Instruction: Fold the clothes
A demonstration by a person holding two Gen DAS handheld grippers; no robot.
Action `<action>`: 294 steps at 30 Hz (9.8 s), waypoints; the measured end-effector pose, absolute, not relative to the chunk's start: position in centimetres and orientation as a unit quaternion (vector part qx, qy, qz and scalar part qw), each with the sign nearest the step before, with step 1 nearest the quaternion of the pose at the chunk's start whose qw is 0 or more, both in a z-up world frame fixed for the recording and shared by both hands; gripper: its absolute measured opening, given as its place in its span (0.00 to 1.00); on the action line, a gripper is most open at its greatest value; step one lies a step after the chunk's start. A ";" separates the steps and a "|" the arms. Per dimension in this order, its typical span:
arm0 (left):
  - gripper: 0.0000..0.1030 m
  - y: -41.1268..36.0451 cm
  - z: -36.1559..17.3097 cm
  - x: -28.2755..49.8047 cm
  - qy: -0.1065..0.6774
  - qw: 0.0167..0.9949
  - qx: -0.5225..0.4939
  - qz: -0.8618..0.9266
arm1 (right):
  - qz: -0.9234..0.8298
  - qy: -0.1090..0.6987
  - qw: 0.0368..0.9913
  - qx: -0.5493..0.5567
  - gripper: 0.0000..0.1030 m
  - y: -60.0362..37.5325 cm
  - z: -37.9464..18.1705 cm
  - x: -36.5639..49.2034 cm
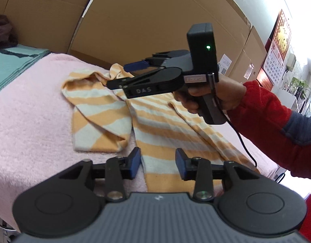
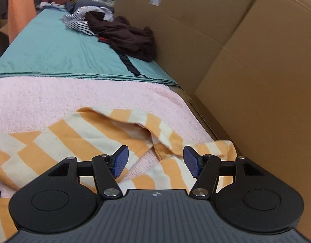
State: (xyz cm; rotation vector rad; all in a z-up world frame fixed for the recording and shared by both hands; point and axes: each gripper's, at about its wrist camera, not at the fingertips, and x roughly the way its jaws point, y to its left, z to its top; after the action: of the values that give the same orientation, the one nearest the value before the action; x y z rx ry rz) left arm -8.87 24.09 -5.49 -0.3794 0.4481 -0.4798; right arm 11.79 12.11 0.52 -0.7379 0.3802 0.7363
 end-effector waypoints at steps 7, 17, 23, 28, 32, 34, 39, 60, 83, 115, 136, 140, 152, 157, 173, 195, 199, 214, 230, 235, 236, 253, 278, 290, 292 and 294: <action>0.37 24.2 -5.5 -8.6 0.224 0.922 -0.208 -0.239 | 0.340 0.137 0.810 -0.457 0.55 16.5 -1.1 12.1; 0.49 23.3 -5.2 -8.9 0.224 0.925 -0.201 -0.232 | 0.378 0.101 0.790 -0.472 0.01 19.4 -1.4 11.3; 0.49 23.6 -5.0 -8.9 0.224 0.924 -0.206 -0.230 | 0.319 0.204 0.887 -0.263 0.00 15.7 2.0 16.7; 0.49 24.8 -4.0 -8.4 0.209 0.935 -0.196 -0.210 | 0.261 0.255 0.919 -0.150 0.00 10.9 2.5 19.6; 0.50 25.9 -2.5 -7.5 0.187 0.956 -0.148 -0.174 | 0.239 0.269 0.926 -0.118 0.00 8.6 1.9 19.4; 0.50 26.1 -1.7 -7.1 0.178 0.966 -0.101 -0.156 | 0.239 0.270 0.926 -0.114 0.00 8.0 1.8 19.1; 0.58 25.8 -0.8 -5.7 0.186 0.970 0.031 -0.155 | 0.246 0.267 0.926 -0.106 0.00 7.0 1.6 18.6; 0.06 26.3 -3.7 -2.0 0.221 0.960 -0.005 -0.170 | 0.257 0.258 0.927 -0.087 0.00 6.2 1.9 18.0; 0.03 23.9 14.5 3.2 -0.002 0.986 0.160 0.038 | 0.355 0.253 0.900 -0.007 0.05 4.9 3.7 13.3; 0.10 11.7 19.7 9.6 0.073 0.961 0.230 -0.134 | 0.273 0.004 0.956 -0.108 0.29 -0.2 14.6 11.9; 0.64 11.2 4.6 9.1 0.222 0.943 0.124 -0.215 | 0.246 0.031 0.948 0.199 0.02 -11.9 14.6 17.7; 0.64 8.6 0.8 10.2 0.251 0.934 0.088 -0.238 | 0.286 0.030 0.920 0.265 0.02 -13.5 12.9 17.5; 0.66 13.0 -2.8 13.6 0.294 0.936 -0.115 -0.157 | 0.344 0.022 0.883 0.319 0.05 -19.1 8.7 15.6; 0.72 12.8 -2.7 13.6 0.293 0.936 -0.113 -0.156 | 0.341 0.086 0.878 0.324 0.11 -22.5 3.7 14.9; 0.79 13.2 -2.9 13.5 0.294 0.929 -0.122 -0.188 | 0.036 0.243 0.948 0.202 0.56 -25.4 -3.5 0.1; 0.82 13.6 -3.0 13.4 0.289 0.929 -0.139 -0.186 | 0.059 0.252 0.887 0.383 0.59 -26.0 -6.4 -2.6; 0.82 14.3 -2.9 13.3 0.280 0.932 -0.156 -0.169 | 0.039 0.268 0.899 0.344 0.23 -23.9 -6.0 0.7; 0.85 17.9 -3.4 13.3 0.248 0.928 -0.262 -0.089 | 0.201 0.201 0.958 -0.033 0.10 -20.5 7.0 12.0; 0.91 17.2 -3.5 13.6 0.250 0.930 -0.245 -0.108 | -0.028 0.300 0.951 0.075 0.46 -22.8 -2.9 10.7; 0.89 16.6 -3.2 13.3 0.245 0.934 -0.227 -0.125 | -0.052 0.290 0.941 0.165 0.51 -22.8 -4.4 13.8; 0.89 16.5 -3.2 13.3 0.245 0.934 -0.224 -0.131 | -0.047 0.286 0.942 0.169 0.52 -22.4 -4.6 14.3; 0.91 13.8 -2.6 12.7 0.264 0.922 -0.162 -0.231 | -0.126 0.303 0.944 0.032 0.17 -23.9 -2.7 12.1; 0.95 14.5 -3.1 13.5 0.285 0.904 -0.204 -0.243 | 0.220 0.350 0.909 0.046 0.02 0.4 -1.3 27.4; 0.96 14.2 -3.1 13.6 0.288 0.900 -0.210 -0.251 | 0.128 0.286 0.945 -0.096 0.05 2.2 -2.1 29.3; 0.96 14.1 -3.1 13.6 0.288 0.900 -0.210 -0.251 | 0.136 0.291 0.947 -0.015 0.20 -0.5 -1.2 27.8; 0.96 14.1 -3.1 13.6 0.288 0.900 -0.210 -0.251 | 0.142 0.296 0.942 0.067 0.37 -3.2 -0.3 26.3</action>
State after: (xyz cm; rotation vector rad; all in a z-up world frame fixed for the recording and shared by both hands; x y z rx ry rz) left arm 13.56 14.11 -3.10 -0.4341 0.5954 -0.5194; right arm 26.31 -3.19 -0.27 0.1367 0.6028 0.2901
